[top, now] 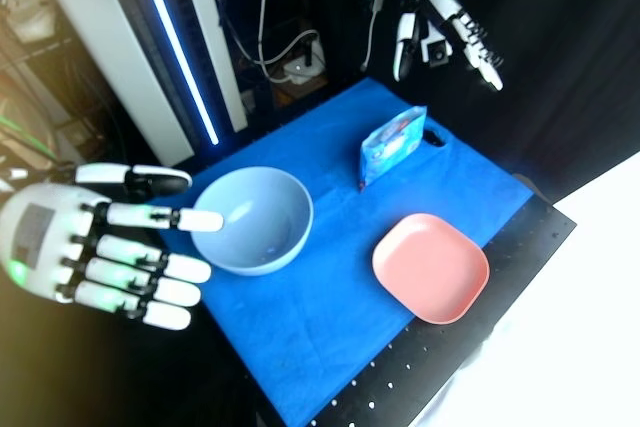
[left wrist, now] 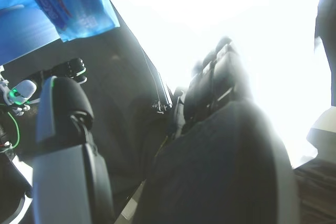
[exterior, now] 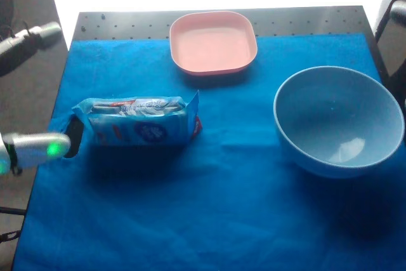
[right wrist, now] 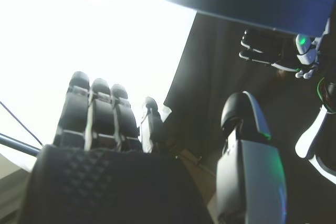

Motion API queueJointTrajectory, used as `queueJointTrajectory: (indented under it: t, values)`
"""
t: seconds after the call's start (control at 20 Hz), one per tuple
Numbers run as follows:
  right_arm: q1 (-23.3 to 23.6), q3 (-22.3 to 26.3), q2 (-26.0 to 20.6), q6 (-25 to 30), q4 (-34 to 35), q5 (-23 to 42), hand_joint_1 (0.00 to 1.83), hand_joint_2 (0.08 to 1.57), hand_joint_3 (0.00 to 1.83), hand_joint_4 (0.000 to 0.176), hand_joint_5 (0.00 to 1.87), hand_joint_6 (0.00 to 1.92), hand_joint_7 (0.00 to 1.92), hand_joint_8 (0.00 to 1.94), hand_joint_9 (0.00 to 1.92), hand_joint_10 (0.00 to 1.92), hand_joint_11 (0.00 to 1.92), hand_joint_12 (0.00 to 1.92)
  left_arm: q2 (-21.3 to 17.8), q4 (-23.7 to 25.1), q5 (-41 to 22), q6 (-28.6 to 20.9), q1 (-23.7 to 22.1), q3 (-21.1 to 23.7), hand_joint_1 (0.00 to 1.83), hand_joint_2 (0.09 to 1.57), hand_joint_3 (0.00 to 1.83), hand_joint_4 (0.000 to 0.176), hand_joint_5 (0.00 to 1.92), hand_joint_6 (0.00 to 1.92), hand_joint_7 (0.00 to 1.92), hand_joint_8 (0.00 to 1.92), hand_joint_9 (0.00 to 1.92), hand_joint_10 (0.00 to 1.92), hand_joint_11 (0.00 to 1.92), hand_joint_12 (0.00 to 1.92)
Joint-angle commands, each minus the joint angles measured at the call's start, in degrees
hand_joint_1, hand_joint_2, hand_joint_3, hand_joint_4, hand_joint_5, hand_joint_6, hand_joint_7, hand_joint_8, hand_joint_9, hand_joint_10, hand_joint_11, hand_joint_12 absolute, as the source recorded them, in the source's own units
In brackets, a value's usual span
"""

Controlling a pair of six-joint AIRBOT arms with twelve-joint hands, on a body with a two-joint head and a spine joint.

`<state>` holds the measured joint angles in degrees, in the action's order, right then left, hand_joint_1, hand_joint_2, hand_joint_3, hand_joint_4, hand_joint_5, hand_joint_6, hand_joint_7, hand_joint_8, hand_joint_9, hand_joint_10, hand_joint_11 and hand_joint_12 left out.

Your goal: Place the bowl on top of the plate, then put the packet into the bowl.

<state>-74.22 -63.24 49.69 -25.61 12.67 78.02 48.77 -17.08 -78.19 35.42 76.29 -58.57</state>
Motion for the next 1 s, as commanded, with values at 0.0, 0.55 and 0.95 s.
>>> queueJointTrajectory:
  t: [0.0, 0.55, 0.95]
  values:
    - [0.3, -0.4, 0.1, 0.2, 1.2, 7.1, 0.36, 1.21, 0.0, 0.075, 0.24, 0.0, 0.15, 0.0, 0.14, 0.0, 0.15, 0.05, 0.2, -0.6, -6.8, -0.2, -0.5, -0.5, 0.51, 0.99, 0.02, 0.137, 0.18, 0.01, 0.1, 0.0, 0.0, 0.0, 0.0, 0.0]
    - [1.9, 1.1, 0.5, 0.2, -5.9, 7.1, 0.28, 1.04, 0.0, 0.086, 0.02, 0.0, 0.02, 0.0, 0.0, 0.0, 0.02, 0.0, 0.6, -0.7, -6.3, -0.3, -0.5, -0.5, 0.44, 1.01, 0.01, 0.151, 0.19, 0.0, 0.1, 0.0, 0.0, 0.0, 0.0, 0.0]
    - [5.9, 1.6, -0.2, 0.3, -15.9, -1.8, 0.51, 0.92, 0.0, 0.13, 0.0, 0.0, 0.0, 0.0, 0.0, 0.0, 0.01, 0.0, 0.7, -0.7, -6.3, -0.4, -0.5, -0.5, 0.48, 1.01, 0.0, 0.142, 0.2, 0.0, 0.1, 0.0, 0.0, 0.0, 0.0, 0.0]
